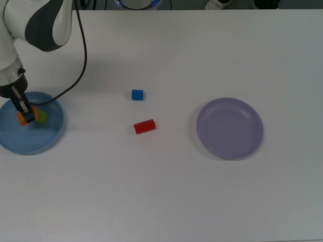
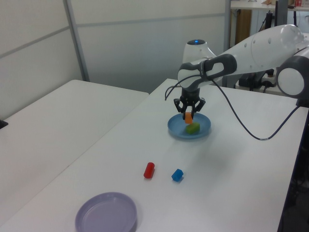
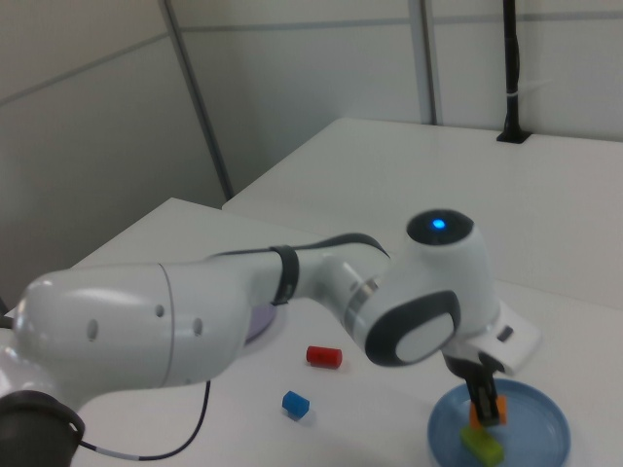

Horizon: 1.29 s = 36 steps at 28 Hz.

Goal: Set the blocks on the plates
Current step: 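Carry the orange block onto the light blue plate and release, then move the gripper to the red cylinder and grasp it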

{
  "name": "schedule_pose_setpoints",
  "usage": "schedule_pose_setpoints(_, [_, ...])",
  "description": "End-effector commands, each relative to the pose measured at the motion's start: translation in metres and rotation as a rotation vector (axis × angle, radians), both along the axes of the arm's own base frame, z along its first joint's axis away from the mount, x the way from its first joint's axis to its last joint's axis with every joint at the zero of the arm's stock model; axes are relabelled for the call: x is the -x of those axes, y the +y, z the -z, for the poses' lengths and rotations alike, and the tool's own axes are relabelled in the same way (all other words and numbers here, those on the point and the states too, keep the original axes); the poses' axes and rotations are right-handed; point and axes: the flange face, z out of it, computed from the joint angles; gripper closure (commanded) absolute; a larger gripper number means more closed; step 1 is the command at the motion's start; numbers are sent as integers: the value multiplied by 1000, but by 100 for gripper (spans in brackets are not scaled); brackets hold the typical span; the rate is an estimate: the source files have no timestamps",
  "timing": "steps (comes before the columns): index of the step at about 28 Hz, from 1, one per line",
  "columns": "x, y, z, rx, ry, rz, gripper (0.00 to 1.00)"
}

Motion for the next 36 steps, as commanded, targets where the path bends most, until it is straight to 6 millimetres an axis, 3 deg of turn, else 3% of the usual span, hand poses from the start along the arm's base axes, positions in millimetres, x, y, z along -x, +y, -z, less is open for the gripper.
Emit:
schedule_pose_setpoints(1, [-6, -5, 22, -5, -34, -6, 90])
schedule_pose_setpoints(5, [-7, -9, 18, -39, -72, 29, 69])
schedule_pose_setpoints(6, [-7, -9, 18, -43, -73, 31, 57])
schedule_pose_setpoints(7, [-6, -10, 16, -45, -78, 35, 23])
schedule_pose_setpoints(8, [-7, -10, 13, -42, -83, 34, 8])
schedule_pose_setpoints(9, [-8, -11, 10, -38, -87, 34, 0])
schedule_pose_setpoints(16, [-11, 1, -13, -40, -100, 12, 0])
schedule_pose_setpoints(20, [-11, 28, -31, -74, -64, -16, 0])
schedule_pose_setpoints(22, [-16, 51, -36, -89, -51, -43, 0])
schedule_pose_setpoints(23, [-19, 77, -38, -107, -27, -65, 0])
schedule_pose_setpoints(29, [-17, 154, -32, -143, 46, -100, 0])
schedule_pose_setpoints(36, [-14, 210, -12, -149, 95, -139, 0])
